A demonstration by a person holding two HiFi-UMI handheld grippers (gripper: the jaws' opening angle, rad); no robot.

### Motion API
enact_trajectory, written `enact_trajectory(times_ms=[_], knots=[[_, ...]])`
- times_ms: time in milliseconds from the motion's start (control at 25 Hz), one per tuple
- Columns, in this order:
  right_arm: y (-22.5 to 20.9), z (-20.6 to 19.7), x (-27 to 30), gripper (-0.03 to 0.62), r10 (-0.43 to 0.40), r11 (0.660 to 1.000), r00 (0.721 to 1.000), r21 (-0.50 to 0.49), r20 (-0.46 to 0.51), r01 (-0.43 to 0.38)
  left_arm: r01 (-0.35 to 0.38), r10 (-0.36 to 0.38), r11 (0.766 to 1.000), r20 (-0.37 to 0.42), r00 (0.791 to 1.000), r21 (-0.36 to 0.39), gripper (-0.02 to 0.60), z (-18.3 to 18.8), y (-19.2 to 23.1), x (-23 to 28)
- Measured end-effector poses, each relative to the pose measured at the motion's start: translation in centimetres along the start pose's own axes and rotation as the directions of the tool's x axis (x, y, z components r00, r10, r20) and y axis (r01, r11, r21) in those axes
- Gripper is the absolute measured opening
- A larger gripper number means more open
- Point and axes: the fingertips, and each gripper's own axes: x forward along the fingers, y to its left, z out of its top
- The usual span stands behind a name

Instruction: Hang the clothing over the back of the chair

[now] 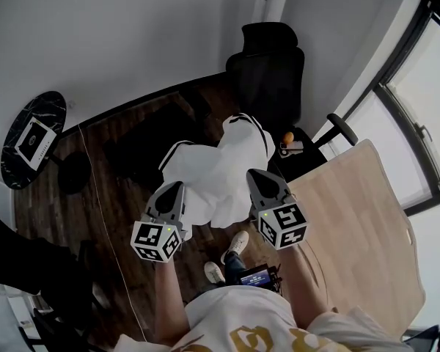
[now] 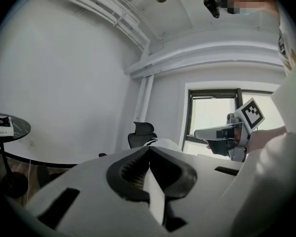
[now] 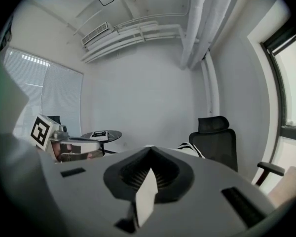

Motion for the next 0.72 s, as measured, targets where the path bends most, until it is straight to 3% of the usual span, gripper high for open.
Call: enact_trajectory(times_ms=[200,720], knots=[[0.0,0.1,0.6,0.011,0.001,1.0,1.0,0.017,0.012,-0.001,0.025,-0.025,0.999,-0.006,1.0,0.036,0.021,0.5,-0.5,0.6],[0.1,-0.7,1.0,0.011,0.006,1.0,1.0,0.022,-0.018,-0.006,0.044,-0.045,0.999,-0.015,0.999,-0.004,0.021,0.1,0.1,1.3]])
